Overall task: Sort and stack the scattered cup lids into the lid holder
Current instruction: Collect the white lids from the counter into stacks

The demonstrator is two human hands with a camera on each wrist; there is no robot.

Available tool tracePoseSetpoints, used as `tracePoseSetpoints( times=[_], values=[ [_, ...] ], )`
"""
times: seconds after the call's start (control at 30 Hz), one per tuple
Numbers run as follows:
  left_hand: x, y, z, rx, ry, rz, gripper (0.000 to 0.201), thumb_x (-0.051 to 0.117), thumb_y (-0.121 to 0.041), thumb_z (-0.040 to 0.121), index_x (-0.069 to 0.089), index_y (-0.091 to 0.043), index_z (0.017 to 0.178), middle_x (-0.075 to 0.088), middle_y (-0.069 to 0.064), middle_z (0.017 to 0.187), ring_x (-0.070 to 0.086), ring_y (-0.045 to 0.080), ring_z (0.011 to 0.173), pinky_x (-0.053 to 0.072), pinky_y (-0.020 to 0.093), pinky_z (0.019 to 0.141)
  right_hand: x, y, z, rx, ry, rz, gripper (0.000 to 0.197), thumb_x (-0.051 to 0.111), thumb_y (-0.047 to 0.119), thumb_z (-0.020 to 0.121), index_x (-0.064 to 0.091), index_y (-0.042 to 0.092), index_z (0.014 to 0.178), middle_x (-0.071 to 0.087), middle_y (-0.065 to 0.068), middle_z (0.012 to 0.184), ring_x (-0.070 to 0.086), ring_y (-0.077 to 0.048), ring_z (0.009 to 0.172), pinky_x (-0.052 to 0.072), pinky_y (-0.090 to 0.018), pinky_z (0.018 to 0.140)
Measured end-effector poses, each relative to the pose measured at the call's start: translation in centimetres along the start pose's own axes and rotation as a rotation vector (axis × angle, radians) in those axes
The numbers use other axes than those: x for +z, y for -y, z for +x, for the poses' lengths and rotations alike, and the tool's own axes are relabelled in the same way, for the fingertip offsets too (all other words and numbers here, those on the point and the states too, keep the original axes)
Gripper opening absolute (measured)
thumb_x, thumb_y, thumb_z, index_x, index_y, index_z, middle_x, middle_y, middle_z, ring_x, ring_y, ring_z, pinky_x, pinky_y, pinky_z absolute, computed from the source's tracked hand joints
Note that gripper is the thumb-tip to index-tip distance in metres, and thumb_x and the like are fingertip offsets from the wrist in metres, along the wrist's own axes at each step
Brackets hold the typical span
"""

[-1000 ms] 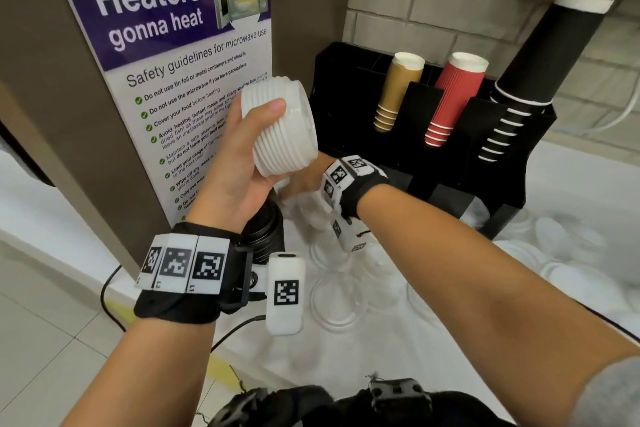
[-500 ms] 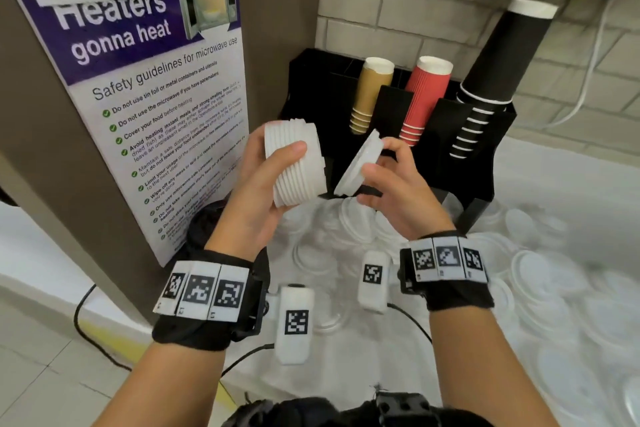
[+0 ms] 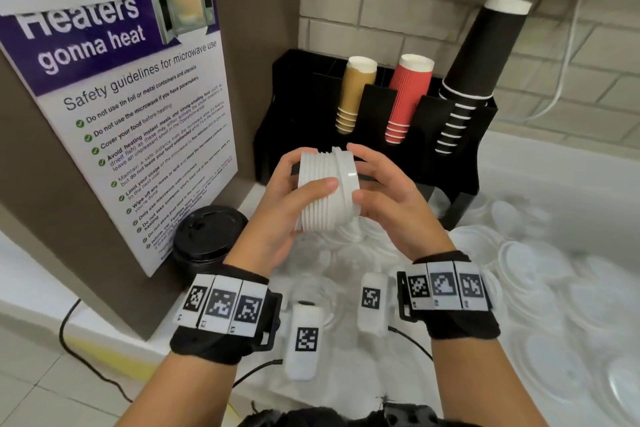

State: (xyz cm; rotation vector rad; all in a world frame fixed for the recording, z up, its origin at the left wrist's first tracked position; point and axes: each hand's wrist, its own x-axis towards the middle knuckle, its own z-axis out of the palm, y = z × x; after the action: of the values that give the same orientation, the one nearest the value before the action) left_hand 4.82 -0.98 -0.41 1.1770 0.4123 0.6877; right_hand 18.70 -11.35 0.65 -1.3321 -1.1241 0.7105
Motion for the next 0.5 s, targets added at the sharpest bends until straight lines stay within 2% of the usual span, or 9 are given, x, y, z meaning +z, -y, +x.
tracePoseSetpoints(
  times=[0.17, 0.27, 0.37, 0.5],
  values=[
    [0.3, 0.3, 0.1, 0.002, -0.038, -0.057, 0.062, 0.073, -0.031, 0.071, 0.05, -0.027, 0.129, 0.063, -0.002, 0.114, 0.065, 0.017, 0.101, 0.056, 0.032, 0.066, 0.0, 0.2, -0.2, -0.019, 0.004, -0.056, 0.064, 0.069, 0.035, 0.072, 0.049, 0.034, 0.134, 0.059, 0.002, 0.123, 0.059, -0.016, 0.112, 0.05, -0.042, 0.095],
    [0.5, 0.4, 0.1, -0.012, -0.034, -0.094, 0.068, 0.077, -0.035, 0.065, 0.051, -0.028, 0.128, 0.063, -0.002, 0.116, 0.064, 0.019, 0.104, 0.057, 0.034, 0.068, 0.1, 0.3, -0.2, -0.023, 0.009, -0.058, 0.064, 0.07, 0.035, 0.072, 0.05, 0.033, 0.132, 0.059, 0.002, 0.122, 0.058, -0.016, 0.111, 0.05, -0.04, 0.095],
    [0.6, 0.3, 0.0, -0.021, -0.031, -0.132, 0.068, 0.076, -0.036, 0.061, 0.052, -0.03, 0.124, 0.061, 0.001, 0.119, 0.062, 0.023, 0.108, 0.057, 0.037, 0.07, 0.1, 0.5, -0.1, -0.028, 0.024, -0.064, 0.061, 0.072, 0.027, 0.075, 0.05, 0.033, 0.132, 0.057, 0.001, 0.122, 0.059, -0.016, 0.111, 0.051, -0.039, 0.094],
    [0.5, 0.0, 0.1, -0.007, -0.085, -0.236, 0.057, 0.066, -0.026, 0.073, 0.051, -0.025, 0.128, 0.058, 0.009, 0.126, 0.06, 0.027, 0.111, 0.056, 0.041, 0.075, -0.3, 1.4, 1.4, -0.013, 0.128, -0.046, 0.058, 0.072, 0.03, 0.081, 0.049, 0.037, 0.133, 0.057, 0.002, 0.125, 0.061, -0.016, 0.111, 0.055, -0.034, 0.088]
  ],
)
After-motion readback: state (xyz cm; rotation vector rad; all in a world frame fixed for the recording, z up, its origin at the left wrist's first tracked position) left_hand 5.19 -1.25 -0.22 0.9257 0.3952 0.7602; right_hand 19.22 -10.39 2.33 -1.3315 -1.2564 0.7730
